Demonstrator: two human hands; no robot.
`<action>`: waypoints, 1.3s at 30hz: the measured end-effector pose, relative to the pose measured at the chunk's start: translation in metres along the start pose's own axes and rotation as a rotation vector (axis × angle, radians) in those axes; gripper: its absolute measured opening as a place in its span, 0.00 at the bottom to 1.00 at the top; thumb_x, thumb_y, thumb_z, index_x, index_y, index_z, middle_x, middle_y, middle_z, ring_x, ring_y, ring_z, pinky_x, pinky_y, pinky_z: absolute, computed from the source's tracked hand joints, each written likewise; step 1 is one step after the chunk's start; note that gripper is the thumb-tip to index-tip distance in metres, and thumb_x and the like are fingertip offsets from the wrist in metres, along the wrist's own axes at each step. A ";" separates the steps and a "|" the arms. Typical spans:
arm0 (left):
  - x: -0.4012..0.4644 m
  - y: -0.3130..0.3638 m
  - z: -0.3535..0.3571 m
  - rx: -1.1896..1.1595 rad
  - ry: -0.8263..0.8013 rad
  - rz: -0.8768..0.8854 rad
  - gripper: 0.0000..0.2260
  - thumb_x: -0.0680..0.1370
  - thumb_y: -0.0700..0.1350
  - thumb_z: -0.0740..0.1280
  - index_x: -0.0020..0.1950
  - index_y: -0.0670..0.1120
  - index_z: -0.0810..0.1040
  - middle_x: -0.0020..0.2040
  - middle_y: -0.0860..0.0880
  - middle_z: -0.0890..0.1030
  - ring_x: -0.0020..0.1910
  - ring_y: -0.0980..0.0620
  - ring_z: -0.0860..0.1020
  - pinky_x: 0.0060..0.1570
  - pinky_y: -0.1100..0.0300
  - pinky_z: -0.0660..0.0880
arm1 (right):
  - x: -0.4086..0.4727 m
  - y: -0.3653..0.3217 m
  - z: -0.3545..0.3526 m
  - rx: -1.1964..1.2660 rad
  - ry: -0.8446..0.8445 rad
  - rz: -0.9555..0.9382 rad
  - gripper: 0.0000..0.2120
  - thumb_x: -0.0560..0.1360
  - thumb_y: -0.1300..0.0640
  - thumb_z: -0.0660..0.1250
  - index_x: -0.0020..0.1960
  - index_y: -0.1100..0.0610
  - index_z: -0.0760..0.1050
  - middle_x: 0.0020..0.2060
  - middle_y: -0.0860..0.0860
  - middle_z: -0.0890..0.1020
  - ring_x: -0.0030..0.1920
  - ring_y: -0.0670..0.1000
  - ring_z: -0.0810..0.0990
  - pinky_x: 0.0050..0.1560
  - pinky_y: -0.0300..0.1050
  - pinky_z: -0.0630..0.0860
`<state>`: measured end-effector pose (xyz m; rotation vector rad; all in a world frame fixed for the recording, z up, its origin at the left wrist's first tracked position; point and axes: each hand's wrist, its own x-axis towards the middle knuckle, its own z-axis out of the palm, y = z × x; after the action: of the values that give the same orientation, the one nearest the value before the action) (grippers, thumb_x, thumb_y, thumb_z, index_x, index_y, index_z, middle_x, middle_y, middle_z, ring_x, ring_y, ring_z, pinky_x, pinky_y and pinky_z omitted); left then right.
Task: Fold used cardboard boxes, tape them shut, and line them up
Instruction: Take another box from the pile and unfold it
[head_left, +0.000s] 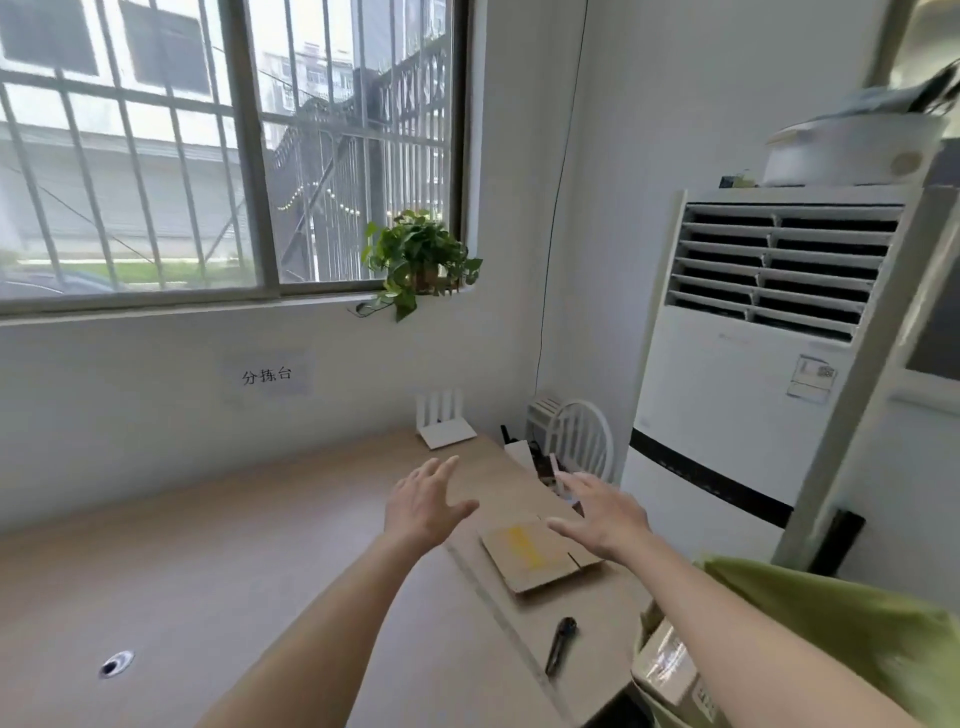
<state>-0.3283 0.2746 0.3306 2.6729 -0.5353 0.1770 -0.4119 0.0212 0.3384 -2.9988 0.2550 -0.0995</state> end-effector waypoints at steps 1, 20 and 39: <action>0.016 0.004 0.012 0.003 -0.015 0.009 0.36 0.77 0.66 0.64 0.81 0.55 0.56 0.80 0.51 0.60 0.78 0.50 0.60 0.74 0.51 0.61 | 0.012 0.012 0.006 0.004 -0.007 0.011 0.38 0.77 0.32 0.60 0.81 0.44 0.53 0.79 0.45 0.60 0.77 0.51 0.63 0.73 0.52 0.64; 0.292 0.005 0.225 -0.061 -0.297 -0.060 0.36 0.78 0.65 0.64 0.81 0.52 0.55 0.78 0.49 0.64 0.73 0.47 0.68 0.65 0.53 0.70 | 0.282 0.171 0.123 0.110 -0.238 0.191 0.39 0.75 0.30 0.63 0.80 0.42 0.55 0.78 0.44 0.63 0.75 0.51 0.66 0.68 0.54 0.71; 0.331 -0.064 0.505 -0.215 -0.536 -0.634 0.47 0.73 0.66 0.70 0.82 0.55 0.46 0.79 0.47 0.60 0.73 0.46 0.68 0.66 0.51 0.72 | 0.439 0.270 0.404 0.337 -0.632 0.378 0.59 0.67 0.27 0.71 0.81 0.41 0.35 0.82 0.56 0.43 0.81 0.62 0.51 0.76 0.63 0.59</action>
<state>0.0224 0.0063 -0.0858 2.5143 0.1645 -0.7432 0.0067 -0.2680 -0.0742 -2.4373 0.6382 0.7429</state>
